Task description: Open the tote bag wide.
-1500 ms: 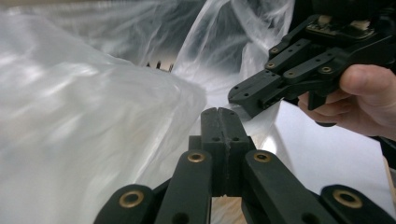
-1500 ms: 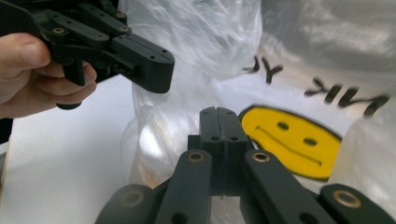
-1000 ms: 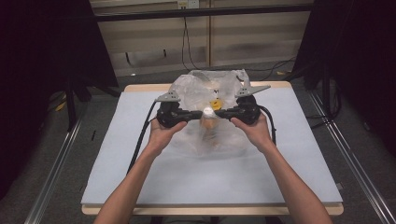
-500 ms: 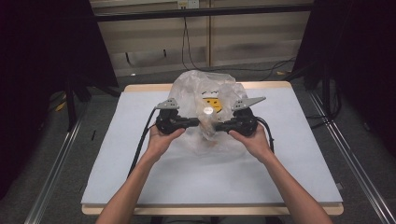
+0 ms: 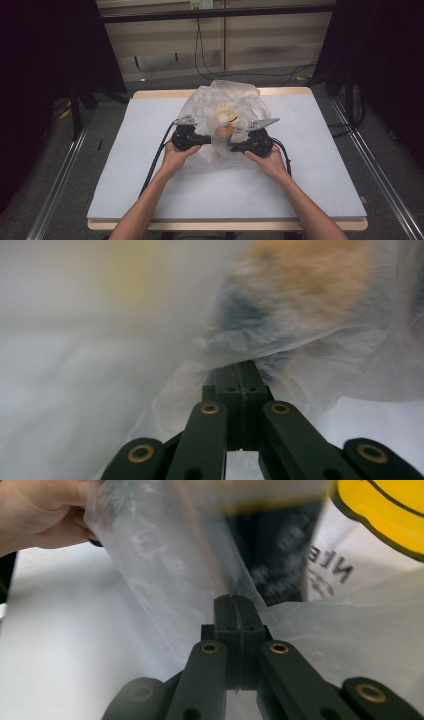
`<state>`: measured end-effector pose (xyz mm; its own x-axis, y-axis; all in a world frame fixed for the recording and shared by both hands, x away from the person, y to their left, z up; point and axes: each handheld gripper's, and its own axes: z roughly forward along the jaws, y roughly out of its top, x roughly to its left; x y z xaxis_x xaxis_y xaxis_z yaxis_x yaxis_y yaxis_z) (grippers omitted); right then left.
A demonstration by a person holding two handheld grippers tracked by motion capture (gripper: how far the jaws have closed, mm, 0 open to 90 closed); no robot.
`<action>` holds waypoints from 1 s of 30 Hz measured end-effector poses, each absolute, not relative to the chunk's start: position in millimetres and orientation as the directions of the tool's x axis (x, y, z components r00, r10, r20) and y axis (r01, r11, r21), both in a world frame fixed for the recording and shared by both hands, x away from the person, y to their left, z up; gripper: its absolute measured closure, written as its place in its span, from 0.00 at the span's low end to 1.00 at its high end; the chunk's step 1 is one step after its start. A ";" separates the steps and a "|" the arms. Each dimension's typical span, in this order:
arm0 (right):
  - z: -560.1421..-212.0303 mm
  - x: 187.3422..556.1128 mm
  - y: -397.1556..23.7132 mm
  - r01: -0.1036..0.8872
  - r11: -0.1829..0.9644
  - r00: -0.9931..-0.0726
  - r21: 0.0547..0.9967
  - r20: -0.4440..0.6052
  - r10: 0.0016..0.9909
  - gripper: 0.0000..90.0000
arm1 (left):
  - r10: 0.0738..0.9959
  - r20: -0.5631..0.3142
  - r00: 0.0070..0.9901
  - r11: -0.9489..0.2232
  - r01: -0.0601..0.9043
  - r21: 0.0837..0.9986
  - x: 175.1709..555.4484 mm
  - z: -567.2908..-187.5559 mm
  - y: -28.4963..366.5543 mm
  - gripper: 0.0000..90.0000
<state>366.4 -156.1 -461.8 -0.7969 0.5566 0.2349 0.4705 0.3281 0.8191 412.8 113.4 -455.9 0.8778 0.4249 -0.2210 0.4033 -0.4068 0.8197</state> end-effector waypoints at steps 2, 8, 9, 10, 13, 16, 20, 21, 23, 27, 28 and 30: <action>-468.9 369.4 -158.8 0.488 0.319 -0.787 0.812 0.252 0.564 1.00 | 0.434 -0.221 0.873 -0.414 0.411 0.812 414.7 -461.2 114.3 1.00; -485.4 375.4 -164.7 0.525 0.342 -0.762 0.779 0.252 0.596 1.00 | 0.466 -0.249 0.849 -0.413 0.458 0.787 420.9 -477.9 122.5 1.00; -487.1 376.0 -164.9 0.528 0.347 -0.760 0.775 0.250 0.600 1.00 | 0.472 -0.252 0.845 -0.417 0.466 0.781 421.4 -479.5 122.8 1.00; -487.1 376.0 -164.9 0.528 0.347 -0.760 0.775 0.250 0.600 1.00 | 0.472 -0.252 0.845 -0.417 0.466 0.781 421.4 -479.5 122.8 1.00; -493.6 375.5 -161.1 0.536 0.395 -0.760 0.746 0.223 0.610 1.00 | 0.483 -0.250 0.839 -0.444 0.481 0.756 422.6 -487.9 125.5 1.00; -493.2 374.2 -162.1 0.560 0.386 -0.748 0.733 0.246 0.616 1.00 | 0.484 -0.249 0.839 -0.467 0.488 0.737 422.4 -490.7 127.1 1.00; -492.5 374.3 -163.4 0.534 0.376 -0.761 0.758 0.238 0.603 1.00 | 0.488 -0.254 0.835 -0.466 0.495 0.733 422.5 -491.9 128.8 1.00; -489.9 372.7 -163.8 0.540 0.355 -0.755 0.763 0.254 0.604 1.00 | 0.487 -0.254 0.835 -0.467 0.495 0.733 422.2 -491.9 128.7 1.00; -485.4 371.2 -164.4 0.526 0.350 -0.762 0.775 0.246 0.599 1.00 | 0.487 -0.258 0.834 -0.458 0.495 0.738 420.5 -492.0 127.9 1.00; -473.7 366.1 -168.2 0.506 0.322 -0.767 0.800 0.246 0.593 1.00 | 0.476 -0.252 0.843 -0.448 0.478 0.755 413.6 -480.9 131.3 1.00; -471.1 365.0 -169.2 0.505 0.314 -0.765 0.804 0.249 0.594 1.00 | 0.467 -0.244 0.850 -0.450 0.466 0.762 410.4 -475.3 132.6 1.00; -463.5 362.2 -171.9 0.488 0.293 -0.767 0.822 0.243 0.594 1.00 | 0.453 -0.215 0.865 -0.456 0.432 0.778 403.6 -462.7 136.5 1.00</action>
<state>362.2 -171.9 -463.5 -0.7666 0.5943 0.2431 0.4879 0.2929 0.8223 403.6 136.5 -462.7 0.8654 0.4527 -0.2146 0.4317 -0.4563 0.7781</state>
